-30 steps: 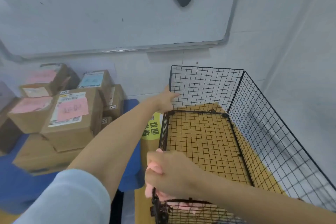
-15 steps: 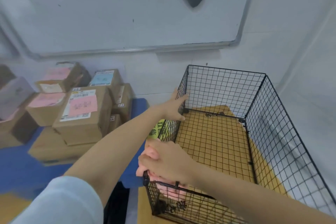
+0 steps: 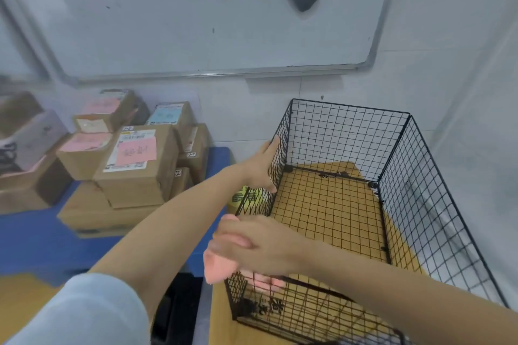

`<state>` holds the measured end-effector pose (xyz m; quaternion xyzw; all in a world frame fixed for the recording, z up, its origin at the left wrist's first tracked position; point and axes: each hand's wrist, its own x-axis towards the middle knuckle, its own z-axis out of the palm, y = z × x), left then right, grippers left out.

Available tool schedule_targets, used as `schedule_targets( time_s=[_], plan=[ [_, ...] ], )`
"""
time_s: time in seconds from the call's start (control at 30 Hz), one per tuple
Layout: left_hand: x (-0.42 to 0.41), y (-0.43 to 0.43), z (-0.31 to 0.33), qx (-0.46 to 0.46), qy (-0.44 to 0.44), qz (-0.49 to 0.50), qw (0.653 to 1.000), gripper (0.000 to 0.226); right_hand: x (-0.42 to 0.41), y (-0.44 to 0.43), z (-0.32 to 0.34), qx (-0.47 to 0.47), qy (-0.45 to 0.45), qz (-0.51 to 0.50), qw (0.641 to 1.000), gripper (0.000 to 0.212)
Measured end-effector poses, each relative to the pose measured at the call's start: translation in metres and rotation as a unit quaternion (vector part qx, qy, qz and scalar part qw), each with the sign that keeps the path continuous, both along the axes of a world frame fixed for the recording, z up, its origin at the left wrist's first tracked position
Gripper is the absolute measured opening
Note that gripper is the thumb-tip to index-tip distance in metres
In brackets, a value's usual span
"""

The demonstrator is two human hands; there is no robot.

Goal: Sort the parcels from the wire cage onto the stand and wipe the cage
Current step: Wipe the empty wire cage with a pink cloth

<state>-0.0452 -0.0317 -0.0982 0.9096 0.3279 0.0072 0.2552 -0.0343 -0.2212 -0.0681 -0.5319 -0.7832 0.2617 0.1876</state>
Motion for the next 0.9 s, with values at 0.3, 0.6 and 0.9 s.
schedule_targets(
  time_s=[0.3,0.6,0.9],
  plan=[
    [0.000,0.005,0.009,0.019,0.004,-0.017,1.000,0.128,0.004,0.006,0.002,-0.055,-0.043,-0.004,0.998,0.031],
    [-0.040,-0.032,0.016,-0.085,-0.004,0.030,0.996,0.114,-0.004,-0.014,0.022,-0.074,-0.046,-0.036,0.996,0.050],
    [-0.055,-0.061,0.002,-0.092,-0.060,0.092,0.990,0.106,-0.030,-0.016,0.014,-0.073,-0.162,-0.131,0.975,0.048]
  ],
)
